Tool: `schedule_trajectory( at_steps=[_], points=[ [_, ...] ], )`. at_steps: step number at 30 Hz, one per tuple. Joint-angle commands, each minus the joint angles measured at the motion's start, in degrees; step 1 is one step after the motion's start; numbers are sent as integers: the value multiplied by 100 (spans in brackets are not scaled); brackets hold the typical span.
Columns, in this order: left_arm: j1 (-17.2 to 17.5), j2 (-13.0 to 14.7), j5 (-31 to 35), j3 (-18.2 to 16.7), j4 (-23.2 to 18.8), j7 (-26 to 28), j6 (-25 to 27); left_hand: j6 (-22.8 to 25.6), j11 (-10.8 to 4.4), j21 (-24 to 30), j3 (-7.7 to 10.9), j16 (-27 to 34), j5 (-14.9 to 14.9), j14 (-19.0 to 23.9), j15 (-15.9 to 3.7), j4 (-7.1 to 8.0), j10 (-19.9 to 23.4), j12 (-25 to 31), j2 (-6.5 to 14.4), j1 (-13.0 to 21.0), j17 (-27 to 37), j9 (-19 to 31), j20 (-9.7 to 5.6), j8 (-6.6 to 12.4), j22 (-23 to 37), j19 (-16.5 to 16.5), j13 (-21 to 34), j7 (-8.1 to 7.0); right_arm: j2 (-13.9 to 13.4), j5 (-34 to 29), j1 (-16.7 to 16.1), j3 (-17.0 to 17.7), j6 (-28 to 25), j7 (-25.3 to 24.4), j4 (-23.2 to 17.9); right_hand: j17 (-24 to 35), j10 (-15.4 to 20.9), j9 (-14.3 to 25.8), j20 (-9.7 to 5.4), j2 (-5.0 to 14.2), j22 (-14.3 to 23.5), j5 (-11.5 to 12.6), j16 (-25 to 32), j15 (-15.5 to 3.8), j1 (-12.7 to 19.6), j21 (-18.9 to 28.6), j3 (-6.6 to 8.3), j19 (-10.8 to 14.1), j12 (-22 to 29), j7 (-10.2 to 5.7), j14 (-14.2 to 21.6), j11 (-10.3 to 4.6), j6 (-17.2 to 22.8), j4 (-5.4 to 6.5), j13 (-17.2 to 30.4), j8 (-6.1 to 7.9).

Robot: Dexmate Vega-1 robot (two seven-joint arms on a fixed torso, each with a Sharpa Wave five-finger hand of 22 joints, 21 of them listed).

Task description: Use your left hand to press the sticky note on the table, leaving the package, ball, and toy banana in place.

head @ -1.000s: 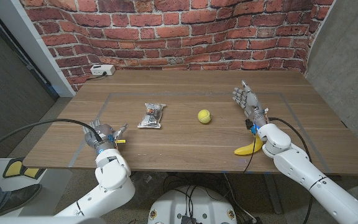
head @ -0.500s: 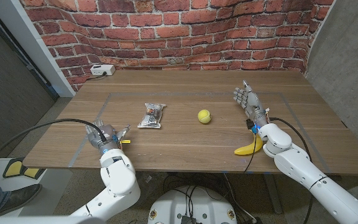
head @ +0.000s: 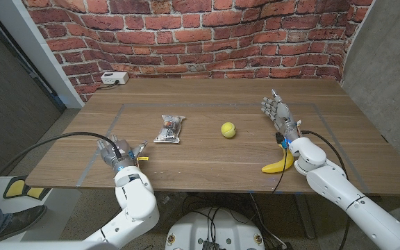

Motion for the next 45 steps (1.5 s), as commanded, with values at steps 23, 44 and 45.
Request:
schedule_trajectory(
  at_steps=[23, 44, 45],
  points=[
    [-74, -33, -781, 186, 64, 467, 0, 110, -27, 34, -64, -7, 18, 50, -56, -2, 34, 22, 0, 48, 13, 24, 15, 42, 13, 21, 19, 9, -2, 24, 28, -14, 9, 34, 21, -1, 47, 31, 12, 62, 29, 31, -13, -7, 20, 4, 16, 22, -14, -48, 0, -5, 20, -3, 8, -18],
    [223, -370, -530, 284, -164, 655, 0, 198, -24, 32, -73, -11, 16, 54, -50, 3, 52, 22, 8, 56, 14, 23, 0, 53, 13, 22, 19, 36, -32, 99, 53, 21, 50, 175, 94, 0, 52, 31, 7, 64, 29, 30, -11, -7, 20, 2, 12, 19, -14, -46, 5, -17, 21, -6, 8, -18],
    [185, -335, -610, 317, -173, 688, 0, 204, -19, 32, -74, -12, 15, 54, -51, 4, 54, 22, 9, 57, 14, 23, -1, 54, 13, 21, 19, 36, -31, 105, 53, 22, 51, 179, 101, 0, 53, 31, 9, 64, 29, 30, -11, -9, 20, 3, 12, 20, -14, -47, 5, -17, 22, -6, 8, -17]
  ],
)
